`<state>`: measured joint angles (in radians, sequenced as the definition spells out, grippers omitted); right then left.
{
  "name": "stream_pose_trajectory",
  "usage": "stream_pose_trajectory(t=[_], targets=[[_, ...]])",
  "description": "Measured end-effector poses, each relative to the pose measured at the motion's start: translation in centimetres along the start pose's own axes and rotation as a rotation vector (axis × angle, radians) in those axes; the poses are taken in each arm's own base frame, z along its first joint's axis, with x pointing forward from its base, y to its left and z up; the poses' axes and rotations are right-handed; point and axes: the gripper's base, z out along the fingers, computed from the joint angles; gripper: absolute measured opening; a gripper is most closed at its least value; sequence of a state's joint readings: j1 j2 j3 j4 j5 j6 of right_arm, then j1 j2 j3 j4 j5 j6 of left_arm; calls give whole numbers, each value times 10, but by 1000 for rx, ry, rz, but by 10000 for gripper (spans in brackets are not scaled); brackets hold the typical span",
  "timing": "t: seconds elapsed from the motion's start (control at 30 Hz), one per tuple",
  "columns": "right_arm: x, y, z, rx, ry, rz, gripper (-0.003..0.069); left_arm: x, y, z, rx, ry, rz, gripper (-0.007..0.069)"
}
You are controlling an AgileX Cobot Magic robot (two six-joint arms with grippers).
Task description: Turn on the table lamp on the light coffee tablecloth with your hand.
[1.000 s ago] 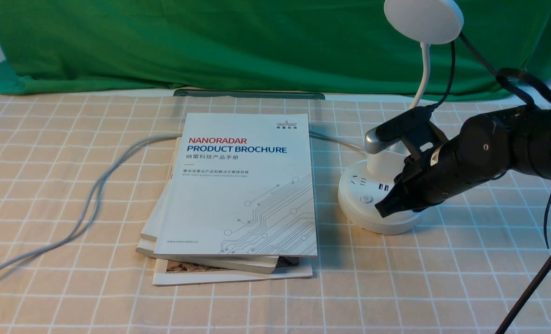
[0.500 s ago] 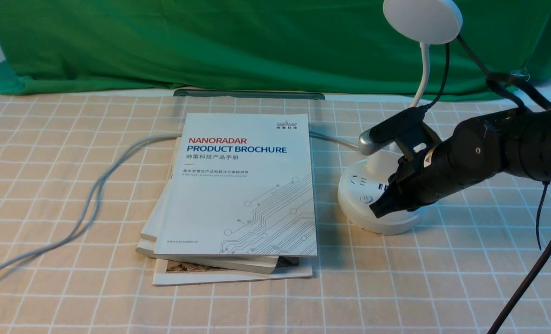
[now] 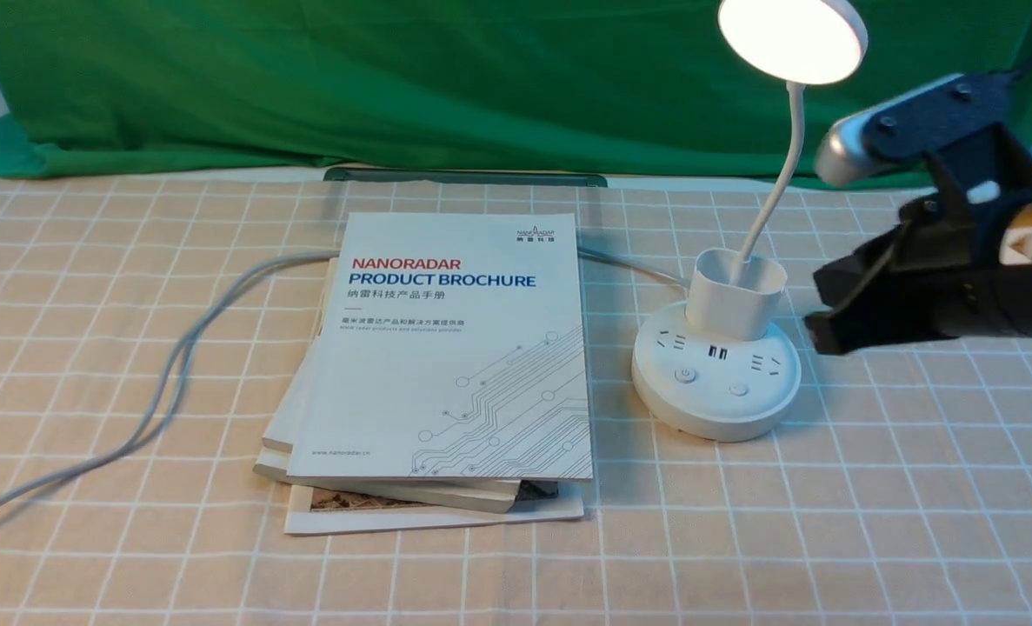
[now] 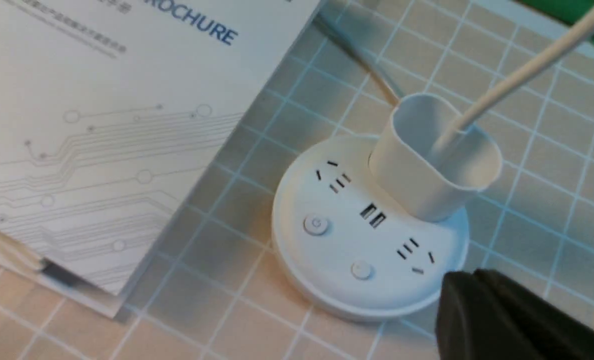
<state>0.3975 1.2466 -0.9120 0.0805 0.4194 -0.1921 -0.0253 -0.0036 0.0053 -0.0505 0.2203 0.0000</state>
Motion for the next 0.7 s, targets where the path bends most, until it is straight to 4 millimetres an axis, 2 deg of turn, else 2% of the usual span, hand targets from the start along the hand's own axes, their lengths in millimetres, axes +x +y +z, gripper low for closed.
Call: stream_pose_trajectory(t=[0.1, 0.23, 0.27, 0.3, 0.37, 0.53, 0.57, 0.7], targets=[[19, 4, -48, 13, -110, 23, 38, 0, 0, 0, 0, 0, 0, 21], [41, 7, -85, 24, -216, 30, 38, 0, 0, 0, 0, 0, 0, 21], [55, 10, -100, 28, -259, 29, 38, 0, 0, 0, 0, 0, 0, 21], [57, 10, -102, 29, -264, 29, 38, 0, 0, 0, 0, 0, 0, 21], [78, 13, -125, 36, -346, 30, 39, 0, 0, 0, 0, 0, 0, 21], [112, 17, -141, 51, -461, 26, 46, 0, 0, 0, 0, 0, 0, 21], [113, 18, -142, 53, -478, 26, 46, 0, 0, 0, 0, 0, 0, 21], [135, 19, -136, 73, -579, 25, 57, 0, 0, 0, 0, 0, 0, 21]])
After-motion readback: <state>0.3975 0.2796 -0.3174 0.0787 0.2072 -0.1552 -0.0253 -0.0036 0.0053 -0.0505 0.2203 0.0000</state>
